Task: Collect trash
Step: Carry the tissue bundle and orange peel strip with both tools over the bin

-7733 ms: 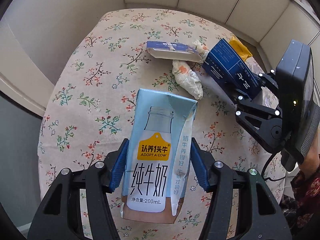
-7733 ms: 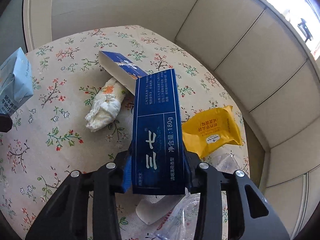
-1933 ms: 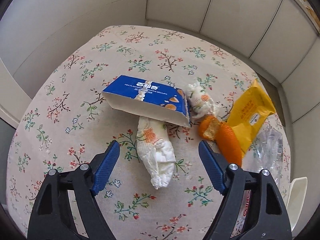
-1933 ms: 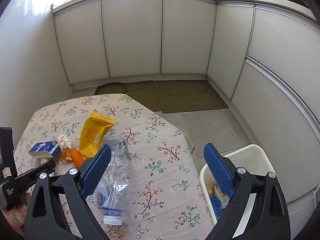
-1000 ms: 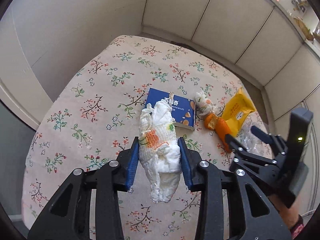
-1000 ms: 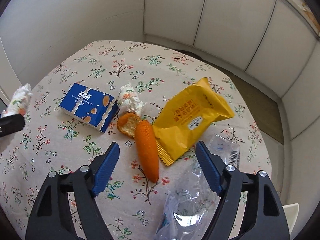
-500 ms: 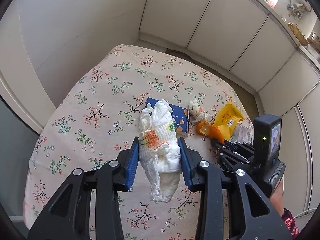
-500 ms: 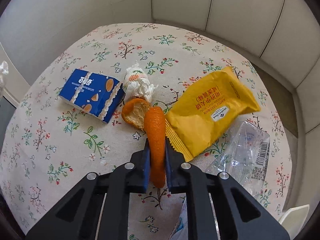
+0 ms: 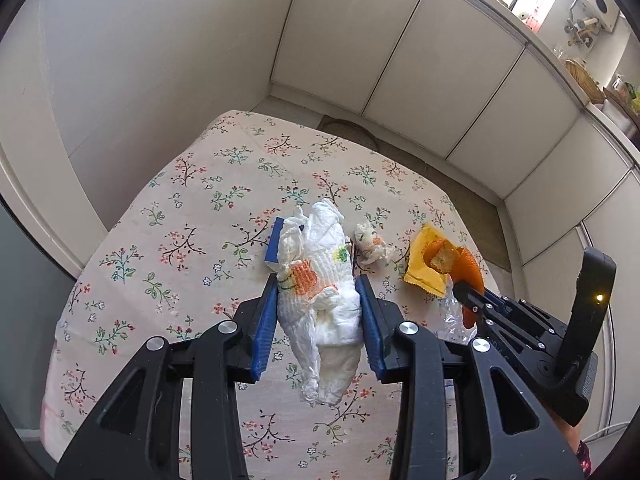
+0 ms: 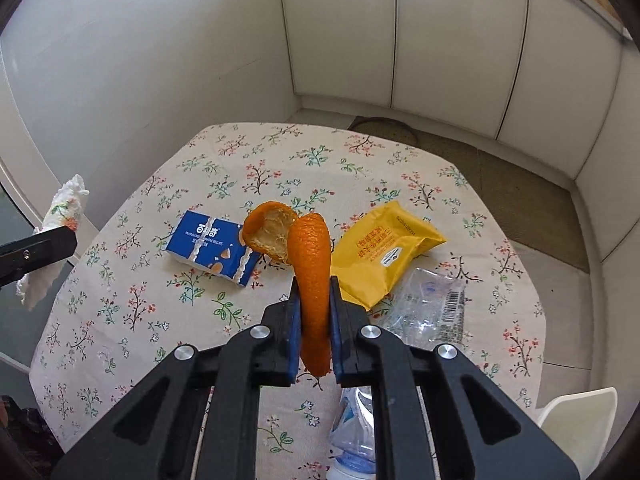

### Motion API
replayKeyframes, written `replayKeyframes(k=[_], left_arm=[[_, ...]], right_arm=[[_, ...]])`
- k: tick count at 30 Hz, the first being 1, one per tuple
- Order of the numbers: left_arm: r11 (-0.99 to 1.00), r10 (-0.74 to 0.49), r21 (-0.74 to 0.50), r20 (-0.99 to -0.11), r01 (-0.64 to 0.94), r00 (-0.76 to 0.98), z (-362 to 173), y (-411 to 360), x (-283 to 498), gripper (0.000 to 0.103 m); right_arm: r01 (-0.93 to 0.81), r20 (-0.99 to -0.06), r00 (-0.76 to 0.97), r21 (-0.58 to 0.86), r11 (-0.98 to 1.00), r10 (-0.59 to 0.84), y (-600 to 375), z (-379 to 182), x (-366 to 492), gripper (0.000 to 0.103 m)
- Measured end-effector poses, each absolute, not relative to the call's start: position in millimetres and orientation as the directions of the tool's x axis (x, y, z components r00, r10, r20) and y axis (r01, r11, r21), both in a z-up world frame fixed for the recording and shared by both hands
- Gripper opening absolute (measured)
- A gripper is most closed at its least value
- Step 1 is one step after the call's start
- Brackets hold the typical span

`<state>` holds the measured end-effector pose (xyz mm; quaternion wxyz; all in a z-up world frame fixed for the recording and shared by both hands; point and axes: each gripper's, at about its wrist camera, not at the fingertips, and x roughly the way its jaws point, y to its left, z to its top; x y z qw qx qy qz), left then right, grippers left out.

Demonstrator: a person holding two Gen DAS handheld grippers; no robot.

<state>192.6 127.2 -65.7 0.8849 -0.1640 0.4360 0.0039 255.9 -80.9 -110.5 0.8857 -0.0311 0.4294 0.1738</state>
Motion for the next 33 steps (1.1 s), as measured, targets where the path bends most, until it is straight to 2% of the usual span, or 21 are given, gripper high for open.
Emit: replayKeyframes(k=[14,33], left_arm=[[0.943,-0.206,-0.327,-0.717,-0.061,0.666,-43,76,194,0.036],[0.944,-0.291,-0.319,-0.696,0.080,0.657,-40,-13,195,0.036]], right_arm=[[-0.249,-0.687,0.684,0.099,0.964,0.247,-142,-57,223,0.012],[0.004,-0.635,0.771,0.063,0.998,0.037,-241,-44,180,0.012]])
